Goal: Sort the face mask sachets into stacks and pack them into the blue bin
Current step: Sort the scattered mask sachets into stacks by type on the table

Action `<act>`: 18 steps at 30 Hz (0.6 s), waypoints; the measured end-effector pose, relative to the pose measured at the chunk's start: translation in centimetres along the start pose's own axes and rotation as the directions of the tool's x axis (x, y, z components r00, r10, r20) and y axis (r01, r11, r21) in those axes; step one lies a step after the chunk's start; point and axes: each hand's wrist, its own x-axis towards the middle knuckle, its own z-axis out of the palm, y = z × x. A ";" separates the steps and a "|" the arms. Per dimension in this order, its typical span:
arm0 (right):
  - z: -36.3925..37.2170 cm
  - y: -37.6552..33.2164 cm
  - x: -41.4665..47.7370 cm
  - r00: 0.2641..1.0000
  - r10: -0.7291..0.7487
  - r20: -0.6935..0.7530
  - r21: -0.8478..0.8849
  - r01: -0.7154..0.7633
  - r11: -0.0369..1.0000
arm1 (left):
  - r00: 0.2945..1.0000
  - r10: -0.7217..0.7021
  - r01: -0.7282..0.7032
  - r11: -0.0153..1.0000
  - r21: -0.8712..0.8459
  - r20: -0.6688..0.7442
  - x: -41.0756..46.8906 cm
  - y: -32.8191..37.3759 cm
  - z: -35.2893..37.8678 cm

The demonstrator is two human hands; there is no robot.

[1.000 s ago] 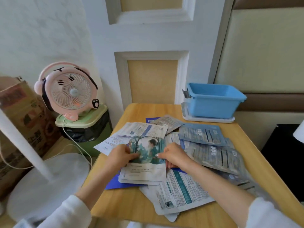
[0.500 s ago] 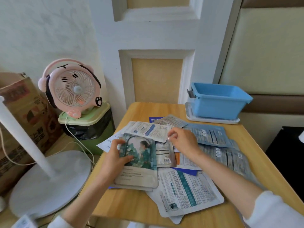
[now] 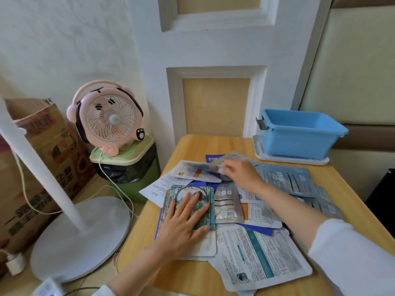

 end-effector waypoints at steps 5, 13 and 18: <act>-5.6 -3.9 1.3 0.961 0.252 -0.114 0.792 -0.066 0.607 | 0.951 -0.308 0.153 0.445 -0.882 0.009 0.3 -0.2 -4.2; -5.2 -6.7 0.6 0.952 0.034 0.304 0.654 -0.235 0.719 | 0.941 -0.154 0.237 -0.340 -0.910 0.302 0.6 -2.3 -10.6; -4.3 -7.5 0.5 0.984 0.113 0.141 0.534 -0.172 0.828 | 0.947 -0.149 0.254 -0.188 -0.949 0.283 0.8 -1.8 -9.8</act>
